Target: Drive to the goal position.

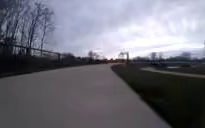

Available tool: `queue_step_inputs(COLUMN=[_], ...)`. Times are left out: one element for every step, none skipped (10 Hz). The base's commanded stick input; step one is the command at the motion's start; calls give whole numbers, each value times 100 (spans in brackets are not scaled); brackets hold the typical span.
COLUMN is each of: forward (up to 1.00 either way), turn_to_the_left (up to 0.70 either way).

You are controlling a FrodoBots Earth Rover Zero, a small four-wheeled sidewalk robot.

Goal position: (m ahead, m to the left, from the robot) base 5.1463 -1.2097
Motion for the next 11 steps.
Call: queue_step_inputs(forward=[100, 100, 100, 100, 100, 100, 100, 100, 100, 100, 100], turn_to_the_left=[0, 0, 0, 0, 0, 0, 0, 0, 0, 0, 0])
